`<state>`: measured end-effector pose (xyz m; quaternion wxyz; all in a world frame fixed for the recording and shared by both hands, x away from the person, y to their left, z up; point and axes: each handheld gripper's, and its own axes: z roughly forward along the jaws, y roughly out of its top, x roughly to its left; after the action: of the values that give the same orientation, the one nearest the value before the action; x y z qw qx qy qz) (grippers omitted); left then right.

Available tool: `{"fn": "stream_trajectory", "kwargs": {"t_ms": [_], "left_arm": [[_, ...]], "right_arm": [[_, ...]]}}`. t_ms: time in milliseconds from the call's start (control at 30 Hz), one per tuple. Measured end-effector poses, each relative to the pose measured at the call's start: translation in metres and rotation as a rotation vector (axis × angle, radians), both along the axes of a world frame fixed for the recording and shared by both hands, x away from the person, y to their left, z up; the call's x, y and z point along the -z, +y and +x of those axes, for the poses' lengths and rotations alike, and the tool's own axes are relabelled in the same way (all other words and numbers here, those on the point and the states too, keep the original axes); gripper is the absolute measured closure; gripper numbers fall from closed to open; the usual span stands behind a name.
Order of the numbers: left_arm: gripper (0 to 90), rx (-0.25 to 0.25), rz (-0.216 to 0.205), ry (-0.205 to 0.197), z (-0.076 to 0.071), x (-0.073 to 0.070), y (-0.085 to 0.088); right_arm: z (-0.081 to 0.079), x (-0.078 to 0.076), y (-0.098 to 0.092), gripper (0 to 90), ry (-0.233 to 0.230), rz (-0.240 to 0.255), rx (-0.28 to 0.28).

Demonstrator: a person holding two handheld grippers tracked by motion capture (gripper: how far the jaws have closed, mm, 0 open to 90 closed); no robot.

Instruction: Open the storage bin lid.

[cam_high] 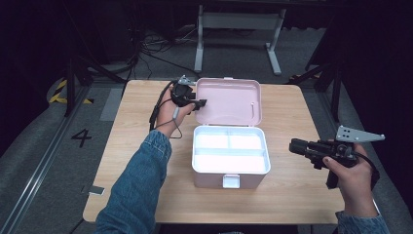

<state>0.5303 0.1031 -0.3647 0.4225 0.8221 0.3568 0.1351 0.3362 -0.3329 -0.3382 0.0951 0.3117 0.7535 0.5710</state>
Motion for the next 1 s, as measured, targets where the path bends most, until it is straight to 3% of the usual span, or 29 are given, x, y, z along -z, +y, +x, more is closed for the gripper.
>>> {"fn": "stream_trajectory", "kwargs": {"t_ms": [233, 433, 567, 667, 767, 1000], "left_arm": [[49.4, -0.005, -0.012, 0.045, 0.003, 0.006, 0.001], [45.9, -0.014, 0.032, 0.055, 0.003, 0.009, 0.000], [46.7, -0.025, 0.040, 0.065, 0.004, 0.011, 0.001], [50.0, -0.008, 0.009, 0.078, 0.003, 0.011, 0.002], [48.4, -0.002, 0.022, 0.068, 0.002, 0.010, 0.001], [45.5, -0.001, -0.018, 0.020, -0.006, -0.004, 0.004]], "right_arm": [[0.000, 0.000, 0.000, 73.5, 0.002, 0.001, 0.001], [0.000, 0.001, 0.000, 72.9, 0.006, -0.002, 0.008], [0.000, 0.001, -0.001, 72.7, 0.007, -0.004, 0.012], [0.000, 0.001, -0.001, 72.6, 0.003, -0.004, 0.010], [0.000, 0.001, 0.000, 72.6, 0.006, -0.005, 0.010], [0.001, 0.001, 0.000, 72.0, 0.011, -0.002, 0.011]]}}
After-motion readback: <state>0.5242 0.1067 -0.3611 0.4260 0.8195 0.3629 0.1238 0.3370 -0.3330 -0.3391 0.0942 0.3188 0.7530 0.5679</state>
